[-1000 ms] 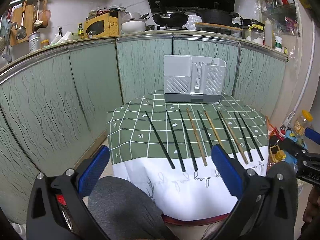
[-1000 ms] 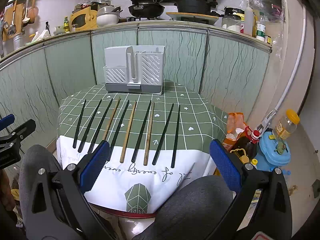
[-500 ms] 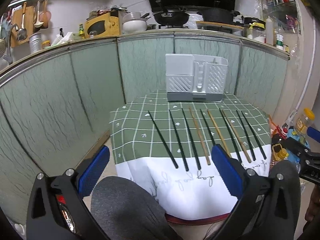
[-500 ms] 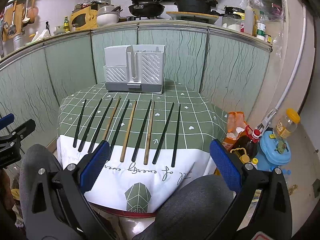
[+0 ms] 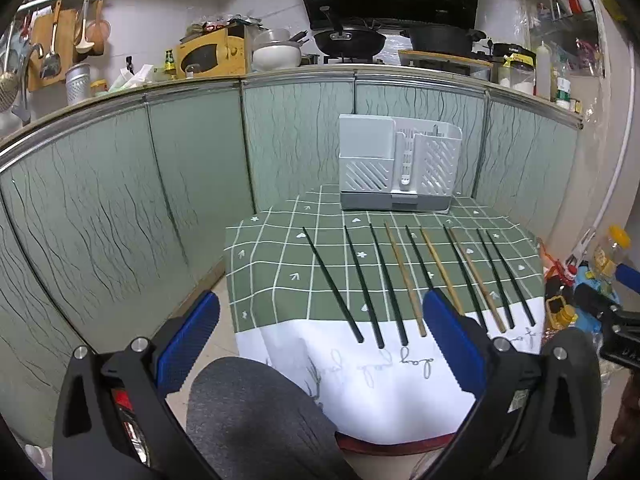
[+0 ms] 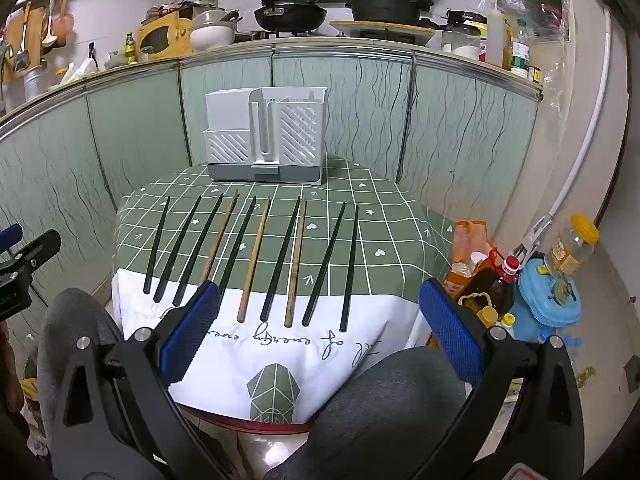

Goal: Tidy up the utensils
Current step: 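Move both tools toward the row of chopsticks on the cloth, then close the left tool on a black chopstick while the right tool grasps another black chopstick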

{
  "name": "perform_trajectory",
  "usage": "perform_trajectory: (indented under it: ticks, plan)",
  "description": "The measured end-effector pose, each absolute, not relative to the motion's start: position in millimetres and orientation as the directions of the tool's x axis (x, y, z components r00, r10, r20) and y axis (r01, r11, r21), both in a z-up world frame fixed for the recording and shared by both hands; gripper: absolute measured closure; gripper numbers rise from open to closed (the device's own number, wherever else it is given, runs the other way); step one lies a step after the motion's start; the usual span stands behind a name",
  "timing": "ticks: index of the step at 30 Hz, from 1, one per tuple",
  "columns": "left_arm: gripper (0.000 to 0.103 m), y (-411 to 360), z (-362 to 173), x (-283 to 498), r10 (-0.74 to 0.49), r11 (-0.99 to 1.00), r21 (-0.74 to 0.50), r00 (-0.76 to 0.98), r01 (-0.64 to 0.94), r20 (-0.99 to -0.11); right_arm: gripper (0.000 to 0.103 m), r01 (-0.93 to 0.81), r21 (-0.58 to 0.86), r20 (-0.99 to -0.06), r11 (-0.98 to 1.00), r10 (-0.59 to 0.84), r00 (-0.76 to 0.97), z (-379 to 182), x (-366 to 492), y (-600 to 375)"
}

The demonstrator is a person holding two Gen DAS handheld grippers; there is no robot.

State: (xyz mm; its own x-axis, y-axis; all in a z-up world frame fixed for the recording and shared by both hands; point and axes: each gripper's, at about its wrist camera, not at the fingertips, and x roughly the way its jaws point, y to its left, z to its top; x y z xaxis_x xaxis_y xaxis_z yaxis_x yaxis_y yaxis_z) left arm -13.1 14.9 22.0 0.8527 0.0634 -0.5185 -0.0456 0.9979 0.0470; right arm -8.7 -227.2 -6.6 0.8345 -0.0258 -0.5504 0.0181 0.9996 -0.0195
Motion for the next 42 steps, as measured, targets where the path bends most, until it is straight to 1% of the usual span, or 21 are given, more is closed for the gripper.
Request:
perform_trajectory:
  ticks: [9,13,17,20,28,36,42]
  plan:
    - [0.004,8.2,18.5,-14.2,0.112,0.991,0.115,0.873,-0.065,-0.474,0.007,0.031,-0.016,-0.551,0.999,-0.035,0.834,-5.8,-9.1,-232.0]
    - [0.004,10.1,13.9,-13.8,0.093,0.994,0.092,0.869,-0.055,-0.486,0.007,0.034,-0.015,-0.553,0.999,-0.037,0.832,-5.7,-8.5,-232.1]
    - [0.004,8.6,12.7,-11.8,0.075,0.994,0.101,0.864,-0.028,-0.497,0.007,0.037,-0.018,-0.556,0.999,-0.041,0.83,-6.6,-7.8,-232.4]
    - [0.004,13.3,15.8,-11.3,0.044,0.998,0.066,0.869,-0.013,-0.494,0.007,0.036,-0.02,-0.558,0.999,-0.041,0.829,-7.5,-7.1,-232.5]
    - [0.004,26.1,23.8,-5.1,0.051,0.999,0.042,0.875,-0.035,-0.482,0.007,0.035,-0.029,-0.56,0.999,-0.045,0.827,-7.5,-4.4,-233.6]
    - [0.004,46.4,34.5,13.7,0.073,0.997,0.045,0.876,-0.059,-0.477,0.007,0.049,-0.048,-0.568,0.998,-0.067,0.82,-3.0,9.2,-243.2]
    - [0.004,47.5,30.2,35.1,0.072,0.997,0.054,0.865,-0.052,-0.496,0.007,0.052,-0.035,-0.582,0.998,-0.062,0.811,-2.5,24.0,-254.1]
